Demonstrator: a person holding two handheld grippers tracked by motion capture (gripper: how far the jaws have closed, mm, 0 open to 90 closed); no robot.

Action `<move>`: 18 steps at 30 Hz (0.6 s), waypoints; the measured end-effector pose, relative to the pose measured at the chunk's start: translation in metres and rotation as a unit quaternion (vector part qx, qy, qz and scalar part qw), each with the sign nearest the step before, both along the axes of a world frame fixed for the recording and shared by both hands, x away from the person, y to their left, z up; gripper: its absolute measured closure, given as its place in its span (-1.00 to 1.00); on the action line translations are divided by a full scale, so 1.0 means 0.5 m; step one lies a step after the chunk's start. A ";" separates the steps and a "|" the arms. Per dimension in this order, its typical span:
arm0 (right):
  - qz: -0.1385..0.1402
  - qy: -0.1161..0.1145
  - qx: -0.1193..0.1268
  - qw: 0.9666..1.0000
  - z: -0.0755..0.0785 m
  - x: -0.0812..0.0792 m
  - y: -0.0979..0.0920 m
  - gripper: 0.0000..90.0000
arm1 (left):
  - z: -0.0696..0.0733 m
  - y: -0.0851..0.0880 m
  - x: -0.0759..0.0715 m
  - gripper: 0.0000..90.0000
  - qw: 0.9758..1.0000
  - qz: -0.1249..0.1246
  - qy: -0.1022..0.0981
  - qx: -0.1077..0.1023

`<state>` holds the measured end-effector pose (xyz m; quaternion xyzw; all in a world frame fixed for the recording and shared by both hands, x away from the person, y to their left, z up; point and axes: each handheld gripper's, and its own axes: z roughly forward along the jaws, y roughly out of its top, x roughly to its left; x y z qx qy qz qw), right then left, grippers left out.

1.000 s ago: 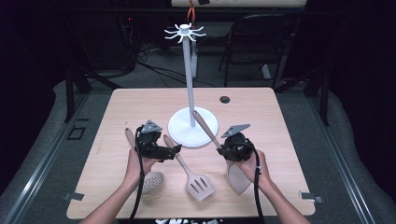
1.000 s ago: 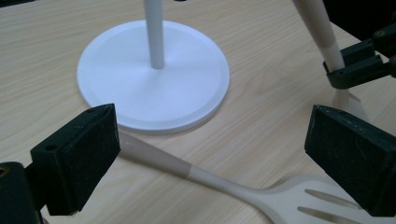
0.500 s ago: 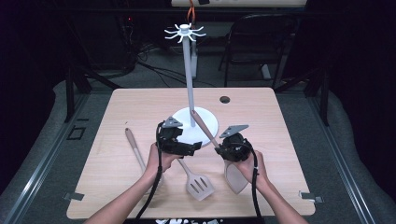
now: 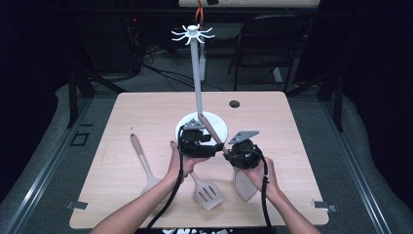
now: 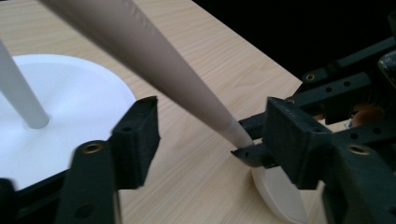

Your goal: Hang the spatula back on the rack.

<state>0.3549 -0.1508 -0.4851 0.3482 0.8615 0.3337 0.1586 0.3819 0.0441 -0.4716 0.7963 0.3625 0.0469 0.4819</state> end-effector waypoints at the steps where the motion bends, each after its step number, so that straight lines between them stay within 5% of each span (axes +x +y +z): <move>1: 0.000 -0.001 0.001 1.000 0.000 0.000 0.000 0.74 | 0.000 -0.002 0.001 -0.04 1.000 -0.001 -0.002 -0.002; 5: -0.003 -0.005 0.006 1.000 0.000 -0.001 -0.003 0.74 | -0.003 -0.008 0.001 0.23 1.000 0.010 -0.016 0.008; 9: -0.006 -0.010 0.004 1.000 0.000 -0.002 -0.001 0.74 | -0.005 -0.013 0.002 0.25 1.000 0.011 -0.020 0.015; 18: -0.019 -0.025 0.018 0.999 0.000 -0.003 -0.008 0.73 | -0.010 -0.015 0.010 0.33 0.999 0.015 -0.010 -0.028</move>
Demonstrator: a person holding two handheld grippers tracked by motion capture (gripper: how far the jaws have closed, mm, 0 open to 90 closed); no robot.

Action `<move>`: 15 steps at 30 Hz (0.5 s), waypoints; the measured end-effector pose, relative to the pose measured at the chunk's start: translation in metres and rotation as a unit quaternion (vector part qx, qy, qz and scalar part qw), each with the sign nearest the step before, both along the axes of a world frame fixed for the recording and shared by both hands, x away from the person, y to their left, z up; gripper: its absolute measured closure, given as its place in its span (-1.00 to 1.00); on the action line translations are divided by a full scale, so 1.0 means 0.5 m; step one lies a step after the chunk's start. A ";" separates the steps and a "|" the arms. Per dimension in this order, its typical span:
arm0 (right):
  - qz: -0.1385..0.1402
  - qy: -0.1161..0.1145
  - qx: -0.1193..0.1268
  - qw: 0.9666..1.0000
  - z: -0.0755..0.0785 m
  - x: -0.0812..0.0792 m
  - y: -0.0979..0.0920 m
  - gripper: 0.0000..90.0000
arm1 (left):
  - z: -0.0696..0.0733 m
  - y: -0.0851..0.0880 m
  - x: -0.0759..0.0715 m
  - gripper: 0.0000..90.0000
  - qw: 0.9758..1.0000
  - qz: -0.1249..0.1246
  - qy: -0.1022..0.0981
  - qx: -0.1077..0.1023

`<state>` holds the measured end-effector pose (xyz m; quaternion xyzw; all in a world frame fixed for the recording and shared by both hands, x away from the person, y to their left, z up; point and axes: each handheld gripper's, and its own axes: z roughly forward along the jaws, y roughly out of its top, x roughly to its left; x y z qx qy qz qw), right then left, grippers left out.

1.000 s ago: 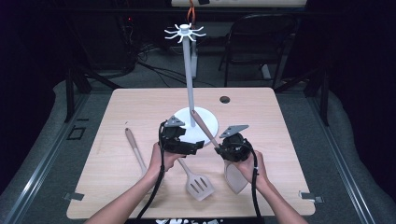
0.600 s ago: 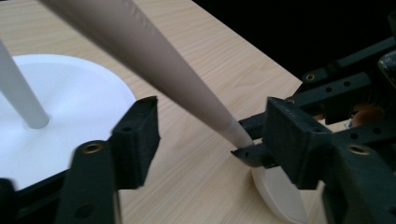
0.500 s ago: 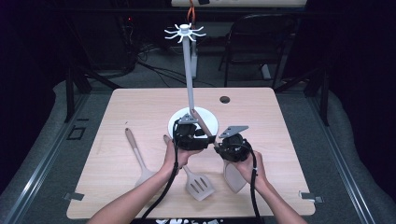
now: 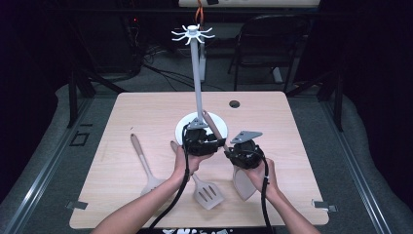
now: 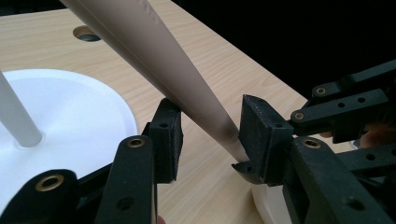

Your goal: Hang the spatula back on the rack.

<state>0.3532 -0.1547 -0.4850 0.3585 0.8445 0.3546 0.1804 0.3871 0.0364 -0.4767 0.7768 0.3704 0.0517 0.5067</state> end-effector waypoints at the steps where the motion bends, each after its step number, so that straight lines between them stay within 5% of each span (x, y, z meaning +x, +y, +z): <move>1: -0.002 -0.001 0.002 1.000 0.000 0.000 0.000 0.73 | -0.001 0.000 0.001 0.34 1.000 0.002 0.003 -0.008; 11: 0.004 -0.022 0.020 1.000 0.006 -0.006 -0.004 0.72 | 0.003 0.007 0.005 0.48 0.998 -0.001 0.014 -0.053; 15: 0.007 -0.023 0.038 0.999 0.012 -0.006 -0.009 0.69 | 0.004 0.018 0.013 0.58 0.995 -0.027 0.026 -0.090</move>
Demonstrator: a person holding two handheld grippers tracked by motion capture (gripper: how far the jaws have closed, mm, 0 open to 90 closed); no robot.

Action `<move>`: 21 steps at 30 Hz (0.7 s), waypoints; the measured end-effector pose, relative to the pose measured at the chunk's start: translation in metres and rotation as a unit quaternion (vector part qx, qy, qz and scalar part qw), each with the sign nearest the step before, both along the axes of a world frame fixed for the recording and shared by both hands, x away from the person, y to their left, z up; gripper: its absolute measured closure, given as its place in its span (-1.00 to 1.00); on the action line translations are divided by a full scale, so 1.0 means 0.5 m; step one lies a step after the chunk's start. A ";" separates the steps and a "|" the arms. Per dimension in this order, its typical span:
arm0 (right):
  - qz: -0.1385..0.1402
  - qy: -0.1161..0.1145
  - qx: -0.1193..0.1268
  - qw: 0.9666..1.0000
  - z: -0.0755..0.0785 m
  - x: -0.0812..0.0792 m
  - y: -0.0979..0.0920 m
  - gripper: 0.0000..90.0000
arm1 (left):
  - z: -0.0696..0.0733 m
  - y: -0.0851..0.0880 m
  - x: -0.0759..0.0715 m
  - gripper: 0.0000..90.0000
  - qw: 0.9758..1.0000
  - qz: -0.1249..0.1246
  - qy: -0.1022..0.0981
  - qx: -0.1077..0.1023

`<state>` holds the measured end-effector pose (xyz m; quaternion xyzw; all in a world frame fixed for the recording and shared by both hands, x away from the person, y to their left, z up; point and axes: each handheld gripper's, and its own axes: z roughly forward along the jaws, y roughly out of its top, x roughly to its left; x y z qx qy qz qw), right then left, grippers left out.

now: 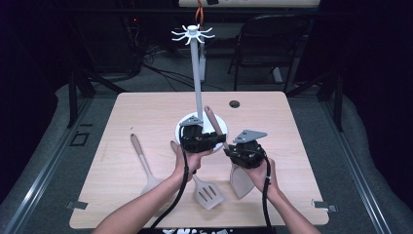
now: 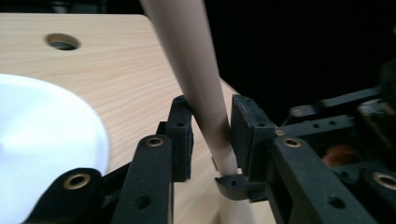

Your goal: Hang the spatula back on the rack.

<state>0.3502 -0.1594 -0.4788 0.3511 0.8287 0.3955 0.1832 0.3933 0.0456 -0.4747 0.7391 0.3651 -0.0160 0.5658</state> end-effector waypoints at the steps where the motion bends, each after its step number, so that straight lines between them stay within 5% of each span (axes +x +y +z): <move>1: 0.000 0.000 0.000 1.000 0.000 0.000 0.000 0.69 | 0.000 0.000 0.000 0.59 1.000 0.000 0.000 0.000; 9: -0.001 0.036 0.034 0.999 0.005 0.002 -0.030 -0.01 | 0.022 0.003 -0.005 0.66 1.000 -0.017 -0.006 -0.021; 21: -0.012 0.061 0.038 0.997 -0.005 0.007 -0.075 -0.60 | 0.058 0.022 -0.004 0.70 0.999 -0.024 -0.031 -0.016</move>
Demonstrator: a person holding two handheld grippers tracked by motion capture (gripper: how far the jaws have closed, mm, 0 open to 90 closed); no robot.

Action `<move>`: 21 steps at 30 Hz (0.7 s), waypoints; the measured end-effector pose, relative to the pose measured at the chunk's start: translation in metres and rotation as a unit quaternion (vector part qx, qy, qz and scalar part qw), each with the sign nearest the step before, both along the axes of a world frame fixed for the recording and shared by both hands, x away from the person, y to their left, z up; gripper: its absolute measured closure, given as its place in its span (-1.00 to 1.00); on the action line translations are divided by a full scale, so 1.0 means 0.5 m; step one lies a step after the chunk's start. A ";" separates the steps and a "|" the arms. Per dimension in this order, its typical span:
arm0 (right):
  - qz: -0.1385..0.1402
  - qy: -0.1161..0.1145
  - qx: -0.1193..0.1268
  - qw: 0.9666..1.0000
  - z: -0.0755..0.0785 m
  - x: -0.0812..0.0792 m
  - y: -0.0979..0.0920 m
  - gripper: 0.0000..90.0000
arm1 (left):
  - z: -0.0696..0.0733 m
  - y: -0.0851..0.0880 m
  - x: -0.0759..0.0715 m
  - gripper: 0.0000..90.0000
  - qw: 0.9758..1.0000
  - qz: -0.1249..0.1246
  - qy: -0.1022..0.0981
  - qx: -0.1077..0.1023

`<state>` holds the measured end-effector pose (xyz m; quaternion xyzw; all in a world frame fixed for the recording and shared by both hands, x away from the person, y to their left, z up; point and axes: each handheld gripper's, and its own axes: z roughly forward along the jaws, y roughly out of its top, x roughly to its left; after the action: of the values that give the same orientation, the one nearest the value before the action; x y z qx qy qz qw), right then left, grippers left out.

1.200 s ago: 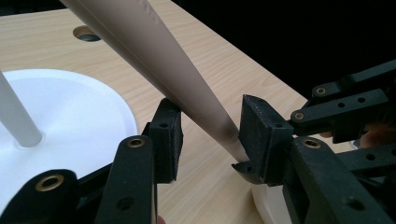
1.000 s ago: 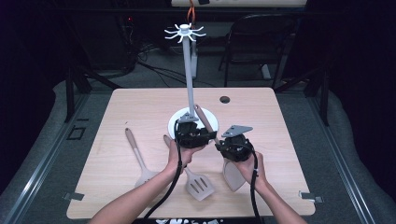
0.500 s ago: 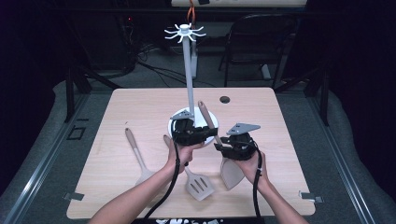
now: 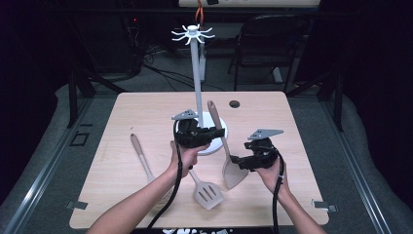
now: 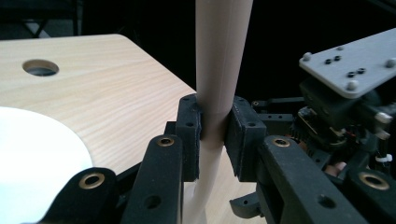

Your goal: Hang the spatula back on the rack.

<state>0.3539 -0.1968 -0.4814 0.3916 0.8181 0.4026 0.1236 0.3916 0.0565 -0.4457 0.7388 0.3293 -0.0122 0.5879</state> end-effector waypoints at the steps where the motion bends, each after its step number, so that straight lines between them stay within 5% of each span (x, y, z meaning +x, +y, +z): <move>1: -0.001 0.005 -0.002 1.000 -0.002 0.001 -0.002 -0.64 | 0.003 0.002 0.000 0.70 1.000 0.000 -0.004 0.002; 21: -0.033 0.057 -0.091 0.994 -0.052 0.040 -0.023 -0.89 | 0.052 0.028 0.003 0.70 0.998 -0.006 -0.052 0.017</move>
<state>0.3737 -0.2082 -0.5074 0.4282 0.8436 0.2989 0.1253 0.3932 0.0706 -0.4195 0.7505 0.2936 0.0281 0.5915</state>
